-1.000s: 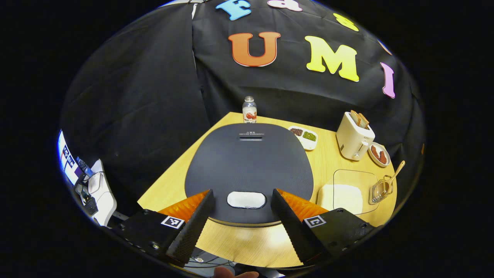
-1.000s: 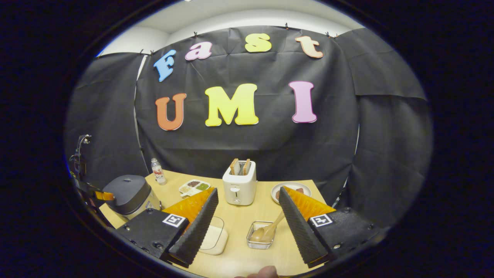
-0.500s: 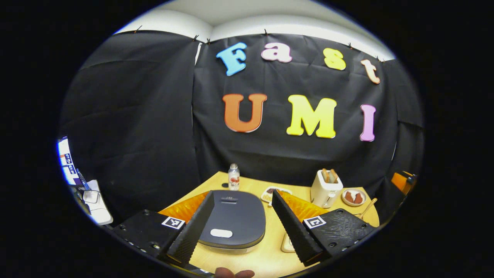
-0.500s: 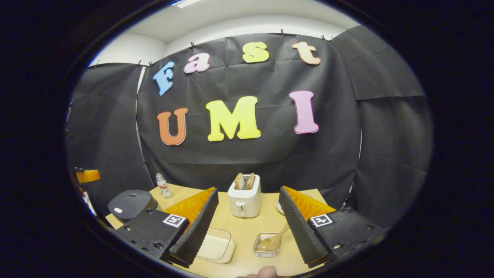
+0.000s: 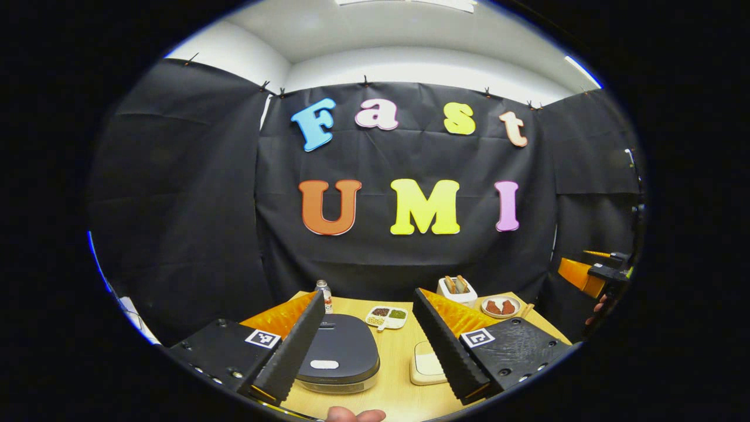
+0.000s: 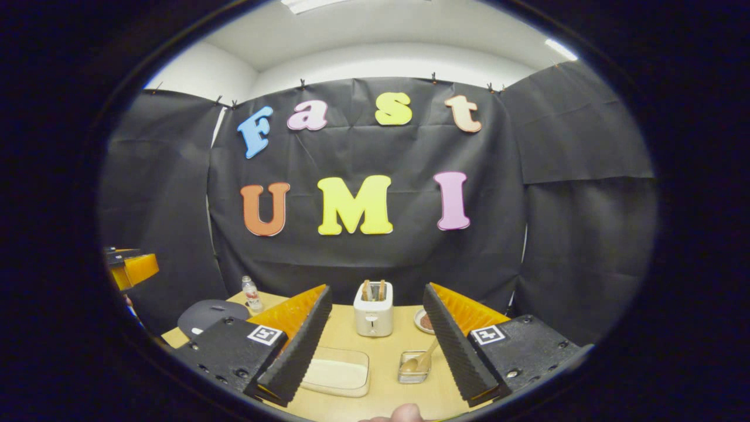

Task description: Close the left gripper, press the button to open the rice cooker; take a wooden spoon from the chopstick holder with the right hand, scoop a spoonful of rice and pour it into the rice cooker, then put the wooden spoon back into the chopstick holder.

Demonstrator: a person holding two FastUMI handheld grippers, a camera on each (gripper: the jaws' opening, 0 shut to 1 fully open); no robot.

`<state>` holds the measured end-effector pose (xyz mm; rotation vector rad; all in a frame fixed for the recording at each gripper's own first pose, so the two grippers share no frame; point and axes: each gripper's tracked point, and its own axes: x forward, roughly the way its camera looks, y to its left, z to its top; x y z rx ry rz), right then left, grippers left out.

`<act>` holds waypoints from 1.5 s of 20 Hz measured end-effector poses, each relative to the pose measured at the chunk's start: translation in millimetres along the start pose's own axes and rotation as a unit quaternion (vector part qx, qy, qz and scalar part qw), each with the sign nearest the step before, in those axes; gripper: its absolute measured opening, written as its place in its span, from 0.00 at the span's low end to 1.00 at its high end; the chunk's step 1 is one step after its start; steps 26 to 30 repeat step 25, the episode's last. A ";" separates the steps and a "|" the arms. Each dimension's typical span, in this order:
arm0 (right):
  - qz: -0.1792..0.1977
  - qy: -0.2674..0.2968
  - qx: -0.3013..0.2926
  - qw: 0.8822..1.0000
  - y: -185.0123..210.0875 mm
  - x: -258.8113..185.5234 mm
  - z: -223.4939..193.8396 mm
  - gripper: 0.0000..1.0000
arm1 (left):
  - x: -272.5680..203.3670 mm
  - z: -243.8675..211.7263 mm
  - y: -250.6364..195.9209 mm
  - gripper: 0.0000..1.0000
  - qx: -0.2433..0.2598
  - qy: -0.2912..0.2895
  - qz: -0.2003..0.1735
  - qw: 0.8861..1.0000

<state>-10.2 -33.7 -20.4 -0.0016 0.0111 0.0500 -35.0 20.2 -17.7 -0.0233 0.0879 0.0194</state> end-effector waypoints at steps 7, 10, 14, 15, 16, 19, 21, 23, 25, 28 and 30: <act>-0.031 -0.006 0.004 1.000 36.1 -75.8 -1.2 1.00 | -41.6 21.9 -1.1 0.96 -0.025 -0.035 -0.050 0.998; -0.034 -0.014 0.000 0.999 44.8 -92.9 -2.3 1.00 | -44.2 16.2 0.3 0.96 -0.019 -0.033 -0.060 0.997; -0.021 -0.011 0.005 1.000 58.5 -100.4 -4.3 1.00 | -48.2 19.6 3.2 0.96 -0.017 -0.039 -0.064 0.997; -0.019 -0.010 0.006 1.000 60.2 -101.7 -5.3 1.00 | -47.5 18.3 4.9 0.96 -0.014 -0.039 -0.061 0.997; -0.017 -0.009 0.006 1.000 61.3 -102.6 -6.9 1.00 | -47.3 17.7 4.4 0.96 -0.012 -0.038 -0.058 0.998; -0.017 -0.008 0.002 1.000 61.4 -105.6 -10.6 1.00 | -49.7 18.8 2.5 0.96 -0.011 -0.043 -0.058 0.997; -0.016 -0.006 -0.003 1.000 60.7 -104.5 -13.9 1.00 | -51.5 16.1 0.8 1.00 -0.006 -0.044 -0.059 0.997; -0.015 0.001 -0.003 1.000 60.9 -104.5 -20.4 1.00 | -49.9 15.9 1.8 0.96 -0.001 -0.047 -0.056 0.997; -0.013 0.008 -0.008 1.000 59.9 -104.4 -24.9 1.00 | -49.0 16.2 -2.2 0.96 0.000 -0.050 -0.059 0.997; -0.013 0.008 -0.008 1.000 59.9 -104.4 -24.9 1.00 | -49.0 16.2 -2.2 0.96 0.000 -0.050 -0.059 0.997; -0.013 0.008 -0.008 1.000 59.9 -104.4 -24.9 1.00 | -49.0 16.2 -2.2 0.96 0.000 -0.050 -0.059 0.997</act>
